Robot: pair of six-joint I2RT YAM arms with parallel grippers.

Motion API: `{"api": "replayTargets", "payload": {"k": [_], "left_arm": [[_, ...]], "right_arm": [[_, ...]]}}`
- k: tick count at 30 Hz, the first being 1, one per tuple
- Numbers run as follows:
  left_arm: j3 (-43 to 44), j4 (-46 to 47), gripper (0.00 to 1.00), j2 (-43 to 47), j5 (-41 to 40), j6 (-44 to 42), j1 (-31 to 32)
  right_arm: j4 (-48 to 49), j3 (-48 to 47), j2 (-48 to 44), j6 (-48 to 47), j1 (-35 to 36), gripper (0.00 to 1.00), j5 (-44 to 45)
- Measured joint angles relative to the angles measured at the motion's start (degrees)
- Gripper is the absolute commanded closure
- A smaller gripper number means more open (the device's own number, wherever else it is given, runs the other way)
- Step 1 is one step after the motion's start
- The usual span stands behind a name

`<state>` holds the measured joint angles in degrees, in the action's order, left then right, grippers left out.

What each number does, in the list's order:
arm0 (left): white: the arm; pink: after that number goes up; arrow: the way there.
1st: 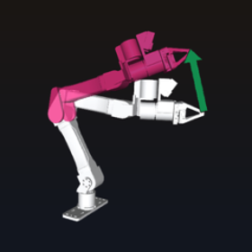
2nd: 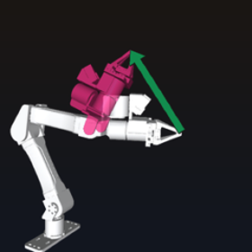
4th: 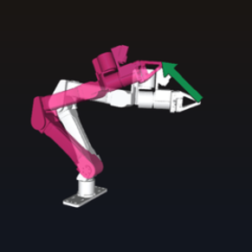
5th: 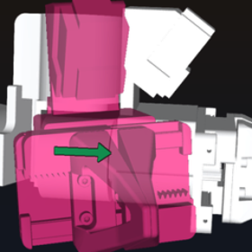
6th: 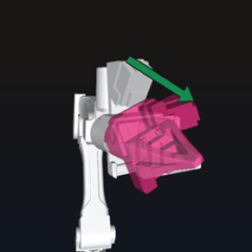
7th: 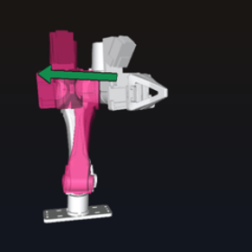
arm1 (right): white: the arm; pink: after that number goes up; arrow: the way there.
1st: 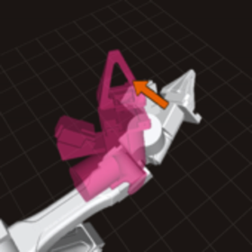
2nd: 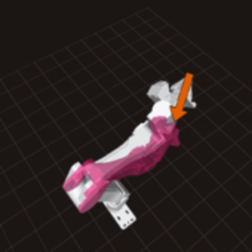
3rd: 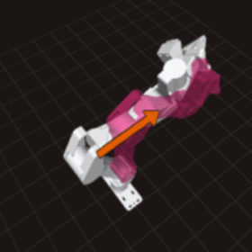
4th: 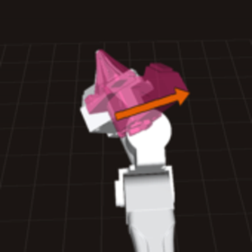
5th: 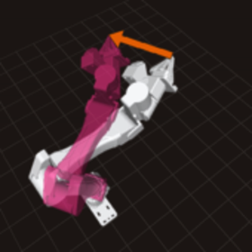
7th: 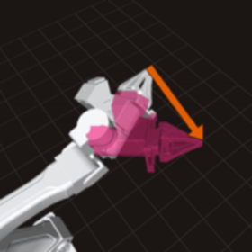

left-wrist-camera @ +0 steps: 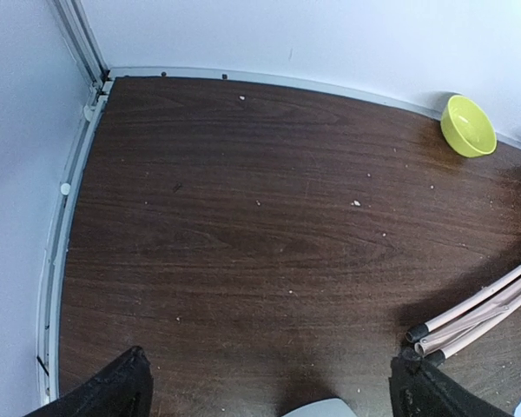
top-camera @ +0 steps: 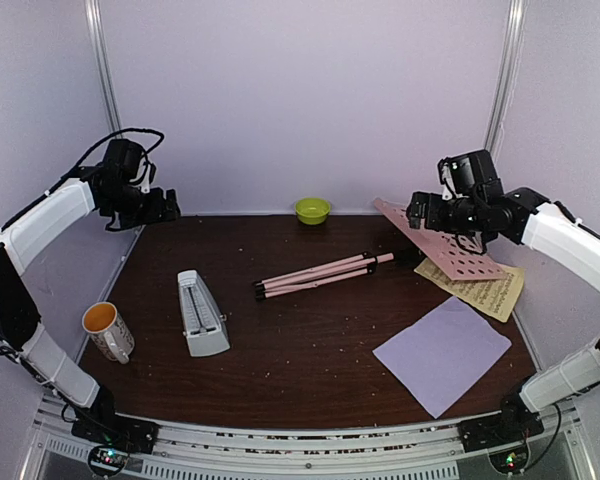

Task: Set up the instrument practice props

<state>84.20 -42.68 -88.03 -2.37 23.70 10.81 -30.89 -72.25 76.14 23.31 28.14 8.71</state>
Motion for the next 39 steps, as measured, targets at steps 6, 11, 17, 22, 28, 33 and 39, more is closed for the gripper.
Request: {"api": "replayTargets", "payload": {"k": [6, 11, 17, 22, 28, 33, 39], "left_arm": [[0.0, 0.2, 0.02, 0.0, -0.5, 0.1, 0.0], [0.0, 0.2, 0.02, 0.0, -0.5, 0.4, 0.0], [0.3, 0.6, 0.02, -0.4, 0.6, 0.3, 0.0], [0.6, 0.8, 0.02, -1.4, 2.0, 0.1, 0.0], [0.6, 0.8, 0.02, -1.6, 3.2, -0.1, 0.0], [0.5, 0.8, 0.02, -1.7, 4.2, -0.2, 0.0], [-1.1, 1.1, 0.02, -1.7, 5.0, -0.2, 0.0]], "right_arm": [[-4.8, -5.3, 0.0, 9.7, -5.1, 0.0, 1.9], [-5.5, -5.5, 0.2, 19.7, -5.0, 0.0, 2.1], [-9.5, -13.9, 9.1, 14.0, -6.3, 0.0, 0.2], [-13.6, -24.6, 21.3, 5.7, -9.4, 0.0, -3.8], [-18.3, -28.5, 29.9, 0.3, -12.3, 0.0, -8.6], [-20.1, -32.5, 34.5, -2.1, -13.5, 0.04, -12.4], [-20.5, -34.8, 38.3, -4.0, -14.8, 0.09, -18.6]]}}
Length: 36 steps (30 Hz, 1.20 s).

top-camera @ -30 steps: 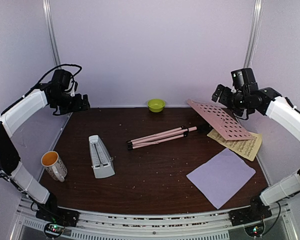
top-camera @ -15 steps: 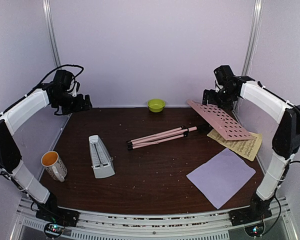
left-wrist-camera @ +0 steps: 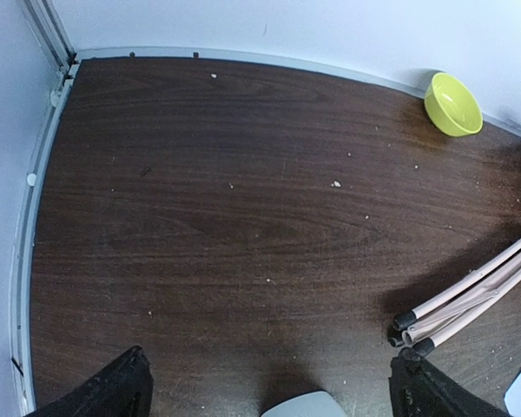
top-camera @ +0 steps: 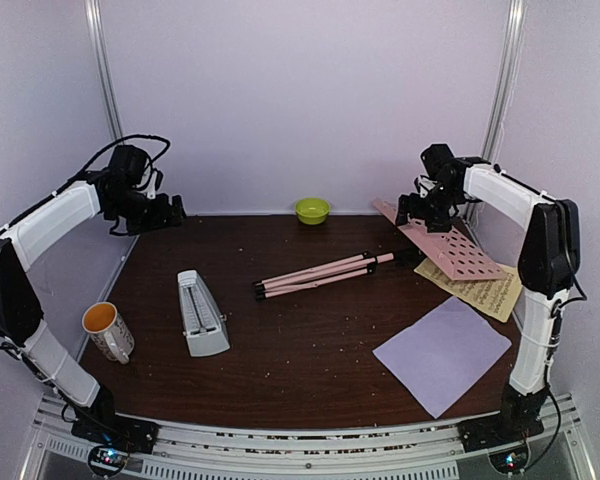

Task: Set up the instrument practice props

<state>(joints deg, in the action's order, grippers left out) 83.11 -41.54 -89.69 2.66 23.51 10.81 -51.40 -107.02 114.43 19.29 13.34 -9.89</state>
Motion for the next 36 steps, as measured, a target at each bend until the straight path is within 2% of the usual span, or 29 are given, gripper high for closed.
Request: {"api": "replayTargets", "payload": {"k": [10, 16, 19, 22, 28, 32, 36], "left_arm": [[-4.8, 2.4, 0.02, 0.1, 2.4, 0.1, 0.0], [-5.2, 4.1, 0.02, 0.1, 3.8, 0.3, 0.0], [-5.4, 4.8, 0.02, 0.2, 4.1, 0.3, 0.0], [-5.7, 5.4, 0.02, 0.2, 4.5, 0.3, 0.0], [-5.8, 5.9, 0.02, 0.2, 5.2, 0.4, 0.0], [-5.8, 6.1, 0.02, 0.1, 5.3, 0.4, 0.0], [-5.8, 6.1, 0.02, 0.1, 5.3, 0.4, 0.0]], "right_arm": [[-0.8, 0.0, 2.6, -3.9, -1.2, 0.2, -6.9], [-1.7, 0.0, 3.0, -5.0, -1.5, 0.19, -9.2], [-2.2, 0.1, 3.2, -5.5, -1.8, 0.27, -10.7], [-2.5, 0.4, 3.2, -6.2, -2.2, 0.42, -11.1], [-3.4, 0.5, 3.6, -6.8, -3.1, 0.59, -10.7], [-5.3, -0.9, 4.7, -7.6, -3.1, 0.7, -9.3], [-7.4, -3.6, 6.6, -9.0, -3.2, 0.75, -8.4]]}}
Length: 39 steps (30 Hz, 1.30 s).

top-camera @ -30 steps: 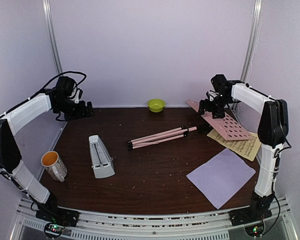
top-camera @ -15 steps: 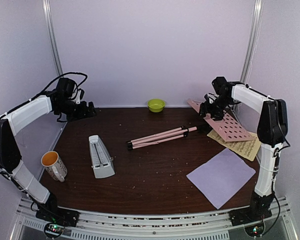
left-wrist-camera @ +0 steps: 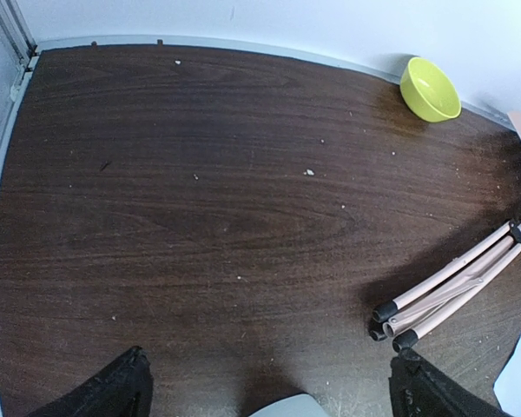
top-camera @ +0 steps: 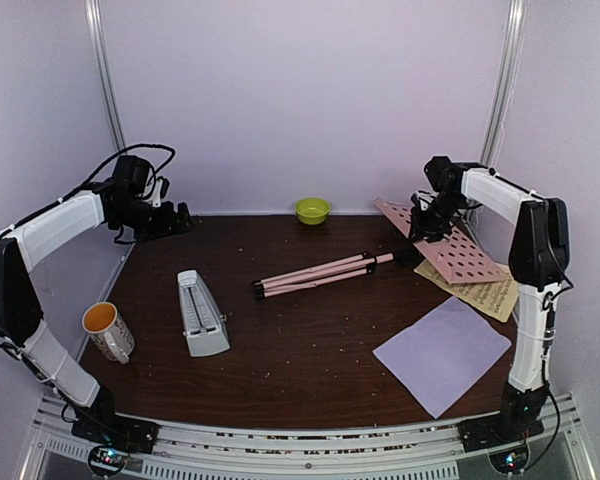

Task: Set up the instrument practice props

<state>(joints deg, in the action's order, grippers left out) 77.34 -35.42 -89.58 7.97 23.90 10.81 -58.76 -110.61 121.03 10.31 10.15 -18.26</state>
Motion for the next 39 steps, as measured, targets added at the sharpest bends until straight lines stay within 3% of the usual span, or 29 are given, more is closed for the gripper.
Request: {"api": "replayTargets", "payload": {"k": [2, 6, 21, 28, 39], "left_arm": [[0.0, 0.0, 0.02, -0.1, 0.0, 0.0, 0.0], [0.0, 0.3, 0.02, -0.5, 0.0, 0.0, 0.0], [1.4, 0.9, 0.02, -0.9, 0.0, 0.0, 0.0], [2.6, 0.9, 0.02, -1.2, 0.5, 0.0, 0.0], [4.6, 1.2, 0.02, -1.4, 1.0, -1.7, 1.3]], "right_arm": [[-0.7, -0.5, 0.2, -0.5, 0.0, 0.8, 0.6], [-1.9, -1.4, 0.2, -1.7, 0.0, 1.0, 2.5], [-5.8, -3.8, -2.7, -4.6, 2.2, 1.0, 9.9], [-6.1, -3.8, -11.7, -7.5, 4.9, 1.0, 16.9], [-0.4, -3.8, -24.6, -19.4, 14.7, 1.0, 30.6]]}}
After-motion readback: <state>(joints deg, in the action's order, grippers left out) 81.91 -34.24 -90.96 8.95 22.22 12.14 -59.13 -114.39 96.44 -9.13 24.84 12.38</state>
